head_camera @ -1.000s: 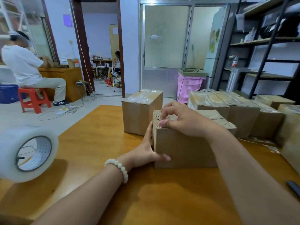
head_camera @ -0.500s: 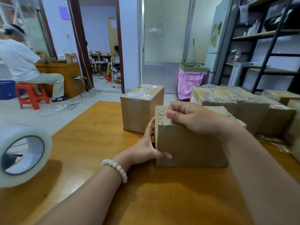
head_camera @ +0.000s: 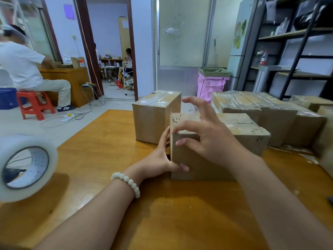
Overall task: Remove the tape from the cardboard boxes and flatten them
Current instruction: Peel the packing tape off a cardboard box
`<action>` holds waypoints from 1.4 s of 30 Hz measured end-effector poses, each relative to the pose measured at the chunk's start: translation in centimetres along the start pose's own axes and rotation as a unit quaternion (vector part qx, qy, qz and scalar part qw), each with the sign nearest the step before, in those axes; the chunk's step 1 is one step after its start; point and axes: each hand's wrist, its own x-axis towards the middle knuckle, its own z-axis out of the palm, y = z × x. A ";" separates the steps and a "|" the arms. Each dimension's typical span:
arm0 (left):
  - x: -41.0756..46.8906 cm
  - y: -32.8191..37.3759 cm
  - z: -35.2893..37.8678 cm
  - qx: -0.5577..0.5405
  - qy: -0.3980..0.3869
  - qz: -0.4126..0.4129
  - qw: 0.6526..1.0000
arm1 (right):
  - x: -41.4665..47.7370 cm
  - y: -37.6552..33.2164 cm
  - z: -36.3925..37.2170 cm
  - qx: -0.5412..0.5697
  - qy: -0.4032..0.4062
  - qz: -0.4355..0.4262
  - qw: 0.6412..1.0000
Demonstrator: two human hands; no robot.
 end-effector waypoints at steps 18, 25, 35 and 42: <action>-0.6 -0.2 -0.4 0.055 -0.043 -0.030 0.997 | -0.3 0.0 0.7 -0.020 0.037 -0.106 0.993; -0.4 -0.4 -0.6 0.046 -0.044 -0.029 0.998 | -0.4 -0.6 1.9 -0.094 0.076 -0.138 0.983; -0.5 -0.3 -0.6 0.051 -0.037 -0.021 0.998 | -0.2 -0.5 2.2 -0.083 0.051 -0.140 0.985; -0.7 -0.1 -0.5 0.044 -0.026 -0.025 0.998 | 0.0 -1.0 0.6 0.143 0.059 0.004 0.988</action>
